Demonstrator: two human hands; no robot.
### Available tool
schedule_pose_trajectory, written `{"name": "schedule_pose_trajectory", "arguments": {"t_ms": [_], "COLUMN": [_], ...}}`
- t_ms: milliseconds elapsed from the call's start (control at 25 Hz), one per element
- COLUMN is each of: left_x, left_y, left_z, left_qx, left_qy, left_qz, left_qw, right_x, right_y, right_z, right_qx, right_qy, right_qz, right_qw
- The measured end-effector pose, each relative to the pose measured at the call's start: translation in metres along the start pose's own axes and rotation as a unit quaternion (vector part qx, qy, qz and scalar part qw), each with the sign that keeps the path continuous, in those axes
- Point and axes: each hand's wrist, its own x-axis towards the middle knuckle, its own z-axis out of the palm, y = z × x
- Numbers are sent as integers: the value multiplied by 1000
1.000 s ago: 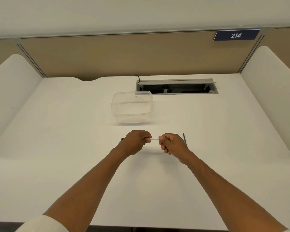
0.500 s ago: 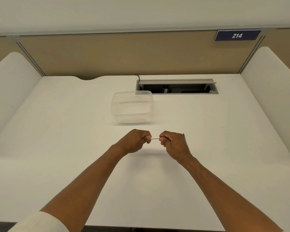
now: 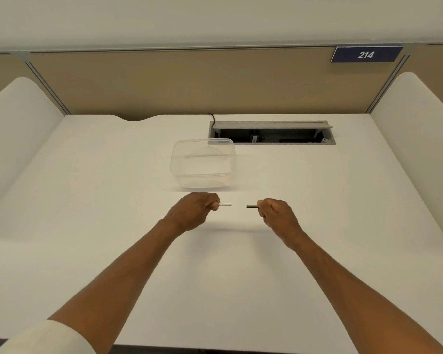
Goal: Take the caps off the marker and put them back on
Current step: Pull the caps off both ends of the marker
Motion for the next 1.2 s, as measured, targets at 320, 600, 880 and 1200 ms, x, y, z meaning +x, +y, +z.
{"name": "schedule_pose_trajectory", "arguments": {"t_ms": [320, 600, 880, 1200], "left_x": [-3, -8, 2, 6], "left_y": [-2, -4, -7, -11], "left_z": [16, 36, 40, 42], "left_qx": [-13, -11, 6, -6], "left_qy": [-4, 2, -20, -35], "left_qz": [1, -88, -122, -145], "left_qw": [1000, 996, 992, 989], "right_x": [0, 5, 16, 21], "right_y": [-8, 24, 34, 38], "right_z": [11, 11, 27, 33], "right_qx": [11, -48, -260, -303], "right_qy": [-38, 28, 92, 104], "right_qz": [33, 135, 148, 127], "right_qw": [999, 989, 950, 939]}}
